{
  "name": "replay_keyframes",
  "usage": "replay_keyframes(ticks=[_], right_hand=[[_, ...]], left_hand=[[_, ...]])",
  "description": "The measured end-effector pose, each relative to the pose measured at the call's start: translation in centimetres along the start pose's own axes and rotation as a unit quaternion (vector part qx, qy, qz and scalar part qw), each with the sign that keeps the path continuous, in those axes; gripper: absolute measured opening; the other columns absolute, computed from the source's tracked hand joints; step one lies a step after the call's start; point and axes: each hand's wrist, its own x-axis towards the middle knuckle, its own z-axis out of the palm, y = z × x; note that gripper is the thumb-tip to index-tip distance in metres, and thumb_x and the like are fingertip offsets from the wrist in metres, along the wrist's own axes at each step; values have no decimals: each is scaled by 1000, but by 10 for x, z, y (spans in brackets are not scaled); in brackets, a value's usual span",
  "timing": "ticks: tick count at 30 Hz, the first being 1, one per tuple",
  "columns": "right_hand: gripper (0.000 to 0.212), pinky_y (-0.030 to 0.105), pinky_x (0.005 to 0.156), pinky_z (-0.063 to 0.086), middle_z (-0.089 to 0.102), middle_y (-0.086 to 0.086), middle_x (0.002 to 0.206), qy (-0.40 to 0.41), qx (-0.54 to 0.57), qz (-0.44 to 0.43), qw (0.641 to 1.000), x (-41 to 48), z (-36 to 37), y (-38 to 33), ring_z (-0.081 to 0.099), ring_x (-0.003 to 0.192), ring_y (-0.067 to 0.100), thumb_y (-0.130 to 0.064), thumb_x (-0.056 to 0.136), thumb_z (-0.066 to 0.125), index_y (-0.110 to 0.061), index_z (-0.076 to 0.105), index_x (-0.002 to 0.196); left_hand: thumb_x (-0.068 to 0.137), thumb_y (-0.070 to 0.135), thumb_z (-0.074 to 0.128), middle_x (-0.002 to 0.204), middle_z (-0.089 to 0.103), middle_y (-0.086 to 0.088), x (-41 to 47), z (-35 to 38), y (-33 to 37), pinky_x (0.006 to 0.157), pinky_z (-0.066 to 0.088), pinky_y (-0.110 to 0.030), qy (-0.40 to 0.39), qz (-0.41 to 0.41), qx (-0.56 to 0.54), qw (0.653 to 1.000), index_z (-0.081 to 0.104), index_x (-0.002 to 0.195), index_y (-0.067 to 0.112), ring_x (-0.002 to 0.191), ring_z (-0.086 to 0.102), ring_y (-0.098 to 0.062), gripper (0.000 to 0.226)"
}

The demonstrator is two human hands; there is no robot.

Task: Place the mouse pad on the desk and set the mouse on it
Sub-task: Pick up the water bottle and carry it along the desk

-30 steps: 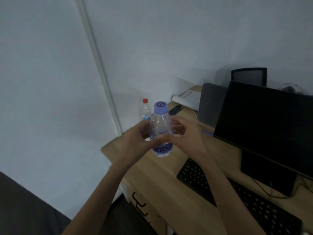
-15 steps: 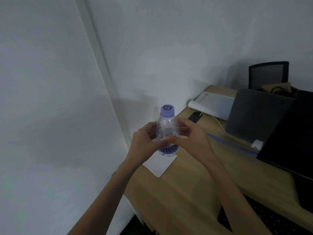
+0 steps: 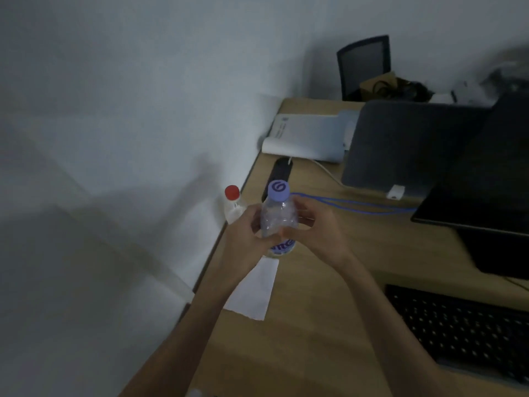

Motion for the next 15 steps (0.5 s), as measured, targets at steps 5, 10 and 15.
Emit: replay_keyframes(ticks=[5, 10, 15], right_hand=[[51, 11, 77, 48, 65, 2, 100, 59, 2, 53, 997, 12, 15, 38, 62, 89, 12, -1, 62, 77, -9, 58, 109], [57, 20, 86, 49, 65, 7, 107, 69, 8, 104, 992, 27, 32, 72, 61, 96, 15, -1, 62, 76, -9, 55, 115], [57, 5, 77, 44, 60, -1, 100, 63, 3, 128, 990, 40, 54, 105, 58, 91, 12, 2, 62, 74, -9, 55, 114]], left_hand=[[65, 20, 78, 105, 68, -6, 32, 15, -41, 75, 51, -12, -66, -7, -35, 997, 54, 115, 9, 95, 64, -16, 56], [64, 10, 78, 97, 64, -2, 53, 28, -78, 70, 48, -5, -77, -29, -49, 995, 55, 111, 7, 89, 62, -11, 53], [63, 12, 78, 96, 62, 0, 66, 36, -112, 68, 46, -3, -83, -58, -47, 994, 53, 110, 5, 86, 60, -7, 54]])
